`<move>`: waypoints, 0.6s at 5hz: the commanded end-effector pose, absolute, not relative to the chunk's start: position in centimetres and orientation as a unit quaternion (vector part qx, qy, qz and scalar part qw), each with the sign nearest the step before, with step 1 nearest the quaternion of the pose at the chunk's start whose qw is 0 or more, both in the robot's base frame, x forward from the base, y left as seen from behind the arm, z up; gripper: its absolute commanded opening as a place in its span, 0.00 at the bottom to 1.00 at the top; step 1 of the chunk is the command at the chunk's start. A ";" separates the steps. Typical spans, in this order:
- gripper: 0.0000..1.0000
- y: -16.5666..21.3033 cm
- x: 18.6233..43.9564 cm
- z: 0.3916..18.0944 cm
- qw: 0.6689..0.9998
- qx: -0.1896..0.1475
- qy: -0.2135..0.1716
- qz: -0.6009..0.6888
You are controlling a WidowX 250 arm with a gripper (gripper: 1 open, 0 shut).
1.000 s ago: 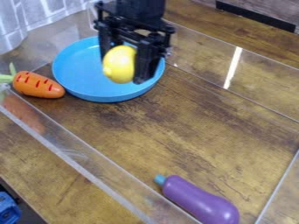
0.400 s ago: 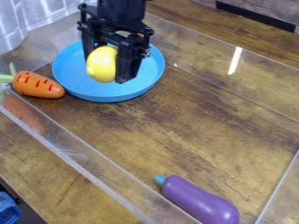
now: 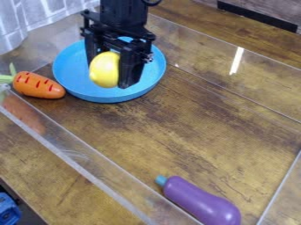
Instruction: Put the lemon on the blue tray
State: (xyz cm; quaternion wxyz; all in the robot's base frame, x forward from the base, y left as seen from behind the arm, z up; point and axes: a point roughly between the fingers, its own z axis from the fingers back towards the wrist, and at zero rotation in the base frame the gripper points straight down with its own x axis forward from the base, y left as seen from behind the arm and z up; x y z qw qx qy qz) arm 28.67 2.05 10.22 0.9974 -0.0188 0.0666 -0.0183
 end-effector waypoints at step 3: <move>0.00 2.2 30.1 11.8 0.999 -0.035 0.038 -0.010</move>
